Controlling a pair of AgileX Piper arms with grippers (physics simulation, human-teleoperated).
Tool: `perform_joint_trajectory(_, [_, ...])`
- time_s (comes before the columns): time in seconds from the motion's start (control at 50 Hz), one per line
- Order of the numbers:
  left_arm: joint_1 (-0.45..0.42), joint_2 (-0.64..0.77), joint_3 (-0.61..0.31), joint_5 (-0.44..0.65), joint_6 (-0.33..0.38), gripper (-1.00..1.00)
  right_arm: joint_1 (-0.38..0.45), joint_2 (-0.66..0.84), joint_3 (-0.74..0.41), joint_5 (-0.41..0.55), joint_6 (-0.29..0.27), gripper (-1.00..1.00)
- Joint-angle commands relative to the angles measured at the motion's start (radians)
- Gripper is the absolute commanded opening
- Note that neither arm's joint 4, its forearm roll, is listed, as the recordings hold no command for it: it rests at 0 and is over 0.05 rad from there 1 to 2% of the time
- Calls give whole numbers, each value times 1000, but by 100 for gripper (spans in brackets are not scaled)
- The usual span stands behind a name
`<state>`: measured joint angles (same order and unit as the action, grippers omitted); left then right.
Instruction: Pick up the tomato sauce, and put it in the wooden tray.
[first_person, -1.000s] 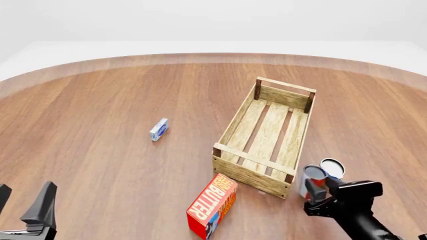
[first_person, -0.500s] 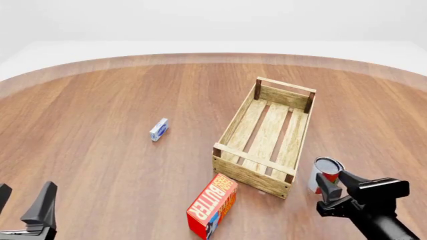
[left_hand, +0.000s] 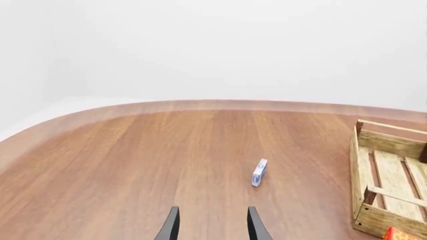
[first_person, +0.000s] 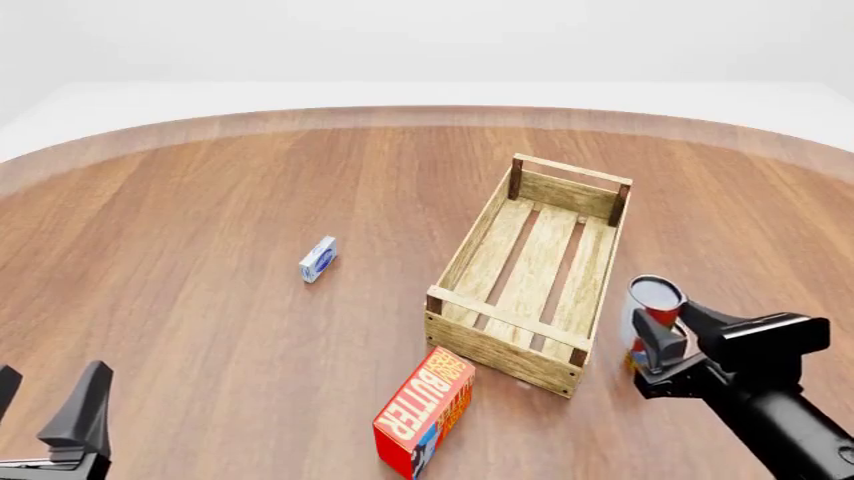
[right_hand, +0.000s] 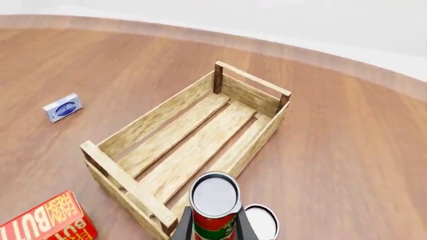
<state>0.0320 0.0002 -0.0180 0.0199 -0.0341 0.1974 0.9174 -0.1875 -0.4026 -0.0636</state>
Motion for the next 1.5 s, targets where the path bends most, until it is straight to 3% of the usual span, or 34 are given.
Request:
perform_joint_trajectory(0.02, [-4, 0, -6, 0, 0, 100, 9, 67, -65, -27, -2, -100])
perform_joint_trajectory(0.32, [-1, 0, -5, 5, -4, 100, 7, 165, -135, -80, -6, -100])
perform_joint_trajectory(0.74, [13, 0, -5, 7, -9, 100, 8, 380, -228, -228, -2, -100])
perform_joint_trajectory(1.5, [27, 1, -10, 18, -16, 100, 87, 562, -330, -366, 25, -100])
